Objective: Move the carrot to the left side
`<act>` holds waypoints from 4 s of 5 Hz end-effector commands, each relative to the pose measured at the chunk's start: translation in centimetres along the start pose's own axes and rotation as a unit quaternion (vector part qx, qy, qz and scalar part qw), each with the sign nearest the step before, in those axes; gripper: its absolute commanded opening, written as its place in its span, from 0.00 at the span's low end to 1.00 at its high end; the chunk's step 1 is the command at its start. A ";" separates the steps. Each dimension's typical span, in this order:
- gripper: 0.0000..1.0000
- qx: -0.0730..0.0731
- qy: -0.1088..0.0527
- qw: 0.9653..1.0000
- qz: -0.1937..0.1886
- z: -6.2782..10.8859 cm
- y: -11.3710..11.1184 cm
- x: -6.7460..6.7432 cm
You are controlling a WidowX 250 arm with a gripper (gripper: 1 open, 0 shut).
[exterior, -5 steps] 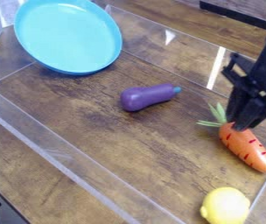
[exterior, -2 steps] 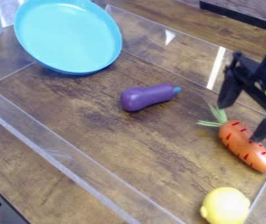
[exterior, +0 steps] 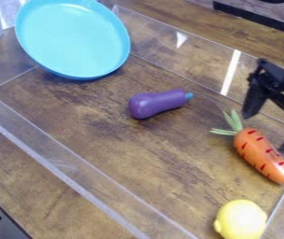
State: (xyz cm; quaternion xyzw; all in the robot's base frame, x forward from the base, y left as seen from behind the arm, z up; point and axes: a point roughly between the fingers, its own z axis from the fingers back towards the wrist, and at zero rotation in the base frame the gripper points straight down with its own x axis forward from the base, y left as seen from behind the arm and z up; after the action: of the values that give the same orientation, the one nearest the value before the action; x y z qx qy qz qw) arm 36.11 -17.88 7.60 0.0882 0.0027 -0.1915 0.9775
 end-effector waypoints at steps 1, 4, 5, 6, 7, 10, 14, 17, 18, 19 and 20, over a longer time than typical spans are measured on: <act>1.00 -0.004 -0.038 0.999 -0.002 1.7 0.0 0.6; 1.00 -0.003 -0.039 0.999 -0.027 -1.0 0.7 0.3; 1.00 -0.002 -0.042 0.998 -0.048 -1.7 0.1 0.2; 1.00 -0.003 -0.038 0.999 -0.027 -1.5 0.2 -0.3; 1.00 -0.003 -0.033 0.999 -0.006 -1.3 0.4 -0.9; 0.00 -0.002 -0.029 1.000 0.002 -6.4 3.3 0.6; 1.00 0.003 0.004 0.999 0.046 -9.8 5.9 -1.4; 1.00 0.023 0.015 0.996 0.080 -7.4 10.5 -6.2; 1.00 0.032 0.011 0.997 0.076 -6.6 13.7 -8.9; 1.00 0.036 0.013 0.994 0.099 -6.2 16.0 -11.0; 1.00 0.044 0.014 0.993 0.108 -5.7 17.5 -12.0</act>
State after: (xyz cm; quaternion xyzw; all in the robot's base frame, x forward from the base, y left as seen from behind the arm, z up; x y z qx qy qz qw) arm 31.31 3.06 3.46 0.1294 0.0273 -0.0940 0.9868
